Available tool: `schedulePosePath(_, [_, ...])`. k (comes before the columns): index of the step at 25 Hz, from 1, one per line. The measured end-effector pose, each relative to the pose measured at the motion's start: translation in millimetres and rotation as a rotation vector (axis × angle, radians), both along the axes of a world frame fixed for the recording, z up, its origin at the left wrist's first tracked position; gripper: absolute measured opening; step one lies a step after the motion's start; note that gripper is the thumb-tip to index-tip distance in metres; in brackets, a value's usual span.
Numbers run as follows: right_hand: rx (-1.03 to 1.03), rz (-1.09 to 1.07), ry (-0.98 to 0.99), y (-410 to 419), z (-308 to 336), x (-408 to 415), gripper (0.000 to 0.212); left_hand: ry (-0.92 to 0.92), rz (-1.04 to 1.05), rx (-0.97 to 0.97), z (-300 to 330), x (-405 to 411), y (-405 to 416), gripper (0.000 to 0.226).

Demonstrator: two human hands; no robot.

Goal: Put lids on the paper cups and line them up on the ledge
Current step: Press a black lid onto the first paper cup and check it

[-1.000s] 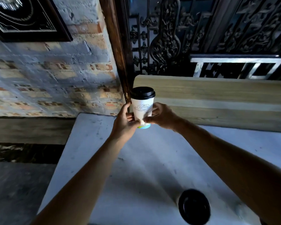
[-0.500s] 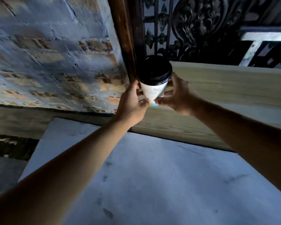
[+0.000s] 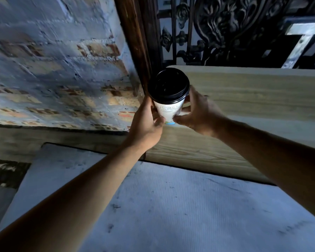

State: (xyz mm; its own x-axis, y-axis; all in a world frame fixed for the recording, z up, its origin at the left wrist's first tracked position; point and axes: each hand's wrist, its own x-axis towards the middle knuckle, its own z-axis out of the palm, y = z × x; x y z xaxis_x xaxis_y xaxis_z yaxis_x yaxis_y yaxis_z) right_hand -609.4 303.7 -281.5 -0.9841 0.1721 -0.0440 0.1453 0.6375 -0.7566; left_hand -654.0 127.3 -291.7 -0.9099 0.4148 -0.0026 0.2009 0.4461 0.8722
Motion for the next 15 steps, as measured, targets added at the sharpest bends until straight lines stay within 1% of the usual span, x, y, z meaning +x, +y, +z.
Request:
schedulePosePath(5, [-0.002,-0.015,-0.016,-7,0,5,0.070,0.010,0.033,-0.034,1,6,-2,0.061])
schedulePosePath(8, [0.001,-0.012,-0.068,-7,-1,7,0.077,-0.025,0.050,-0.039,-4,9,-1,0.061])
schedulePosePath(9, [0.004,-0.011,-0.090,-7,0,9,0.083,-0.039,0.060,-0.037,-5,11,-2,0.065])
schedulePosePath(12, [0.030,-0.042,-0.146,-4,8,17,0.101,-0.067,0.100,-0.038,-5,18,-7,0.087])
schedulePosePath(13, [0.048,-0.054,-0.174,-3,11,23,0.104,-0.075,0.119,-0.039,-5,22,-11,0.092])
schedulePosePath(15, [0.091,-0.049,-0.245,-2,22,43,0.106,-0.085,0.161,-0.043,4,37,-25,0.093])
